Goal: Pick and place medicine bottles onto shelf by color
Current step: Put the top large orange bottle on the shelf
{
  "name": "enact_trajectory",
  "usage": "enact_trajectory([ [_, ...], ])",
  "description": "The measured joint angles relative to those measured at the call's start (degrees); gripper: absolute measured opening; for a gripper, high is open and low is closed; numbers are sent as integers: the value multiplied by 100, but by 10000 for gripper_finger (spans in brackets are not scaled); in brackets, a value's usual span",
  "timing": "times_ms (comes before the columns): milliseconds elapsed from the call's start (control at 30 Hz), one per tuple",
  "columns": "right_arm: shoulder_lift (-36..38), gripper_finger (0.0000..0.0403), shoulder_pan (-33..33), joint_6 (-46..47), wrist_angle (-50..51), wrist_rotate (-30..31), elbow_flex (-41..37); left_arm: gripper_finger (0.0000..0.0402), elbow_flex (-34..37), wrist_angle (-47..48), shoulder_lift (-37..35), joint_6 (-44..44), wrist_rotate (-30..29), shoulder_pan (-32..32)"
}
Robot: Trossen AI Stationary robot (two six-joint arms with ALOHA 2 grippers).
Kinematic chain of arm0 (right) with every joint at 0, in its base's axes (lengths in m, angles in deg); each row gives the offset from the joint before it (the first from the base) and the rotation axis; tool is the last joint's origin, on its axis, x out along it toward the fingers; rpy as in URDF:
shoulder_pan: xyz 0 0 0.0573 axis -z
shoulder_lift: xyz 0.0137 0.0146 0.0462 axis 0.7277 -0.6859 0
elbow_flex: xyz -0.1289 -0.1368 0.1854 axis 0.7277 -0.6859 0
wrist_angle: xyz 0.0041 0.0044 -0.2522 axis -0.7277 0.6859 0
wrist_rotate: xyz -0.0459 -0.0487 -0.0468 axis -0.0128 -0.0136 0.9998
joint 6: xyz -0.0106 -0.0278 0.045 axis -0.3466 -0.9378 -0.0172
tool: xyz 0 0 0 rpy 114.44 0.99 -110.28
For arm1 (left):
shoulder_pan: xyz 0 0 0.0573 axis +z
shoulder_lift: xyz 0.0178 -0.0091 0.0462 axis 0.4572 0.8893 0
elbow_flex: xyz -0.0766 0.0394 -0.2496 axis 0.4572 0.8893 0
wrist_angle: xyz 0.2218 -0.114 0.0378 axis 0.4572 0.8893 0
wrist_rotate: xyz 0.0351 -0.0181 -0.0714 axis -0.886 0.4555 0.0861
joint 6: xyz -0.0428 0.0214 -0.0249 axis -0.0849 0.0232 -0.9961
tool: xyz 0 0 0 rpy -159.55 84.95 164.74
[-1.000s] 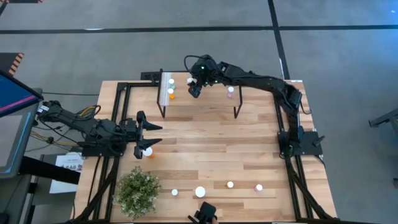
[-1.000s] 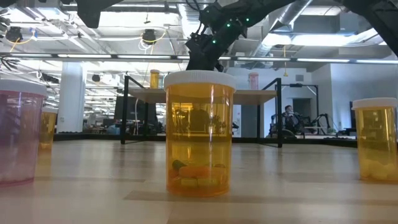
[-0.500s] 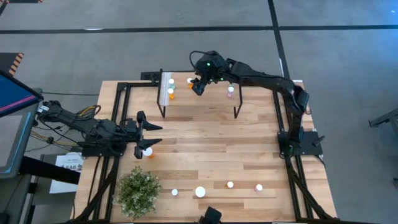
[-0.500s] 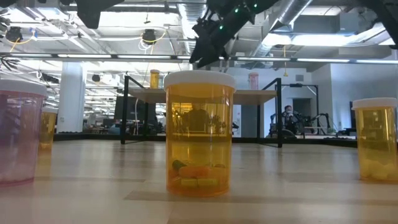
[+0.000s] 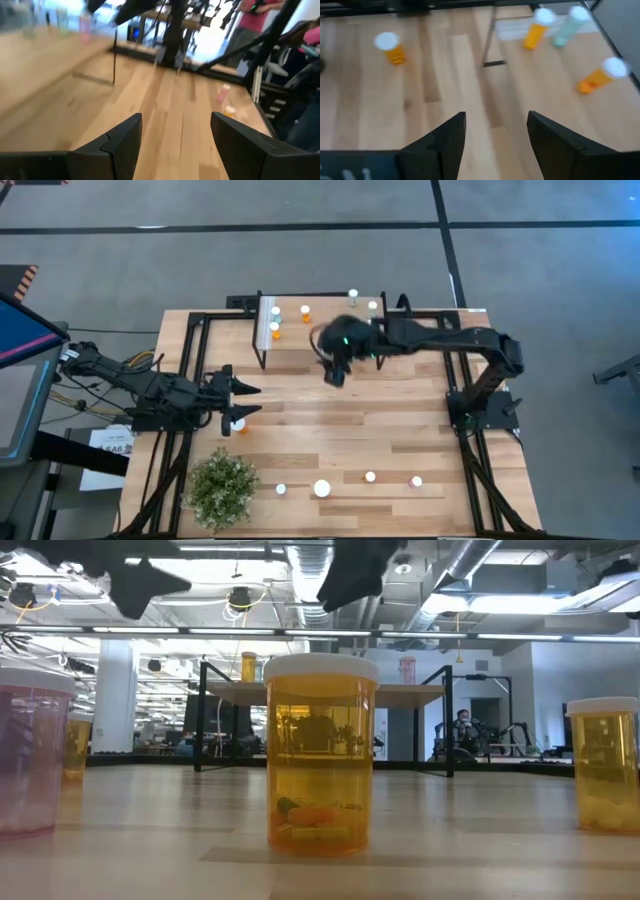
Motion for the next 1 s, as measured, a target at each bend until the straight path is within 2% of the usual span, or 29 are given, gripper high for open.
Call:
enact_trajectory([
  [267, 863, 231, -1160, 492, -1512, 42, -1922, 224, -245, 1574, 34, -1036, -389, 2],
  [400, 1056, 230, -1747, 711, -2127, 217, -2594, 224, -243, 1787, 50, -1168, -158, 2],
  [500, 1064, 230, -2098, 849, -2284, 481, -2794, 224, -296, 2013, 106, -1270, 225, 35],
  [700, 987, 230, -2517, 891, -2616, 768, -2876, 224, -472, 3316, 481, -2088, 429, 37],
  [1000, 1007, 230, -2562, 853, -2776, 774, -2869, 226, -496, 3774, 982, -2466, 1087, 39],
])
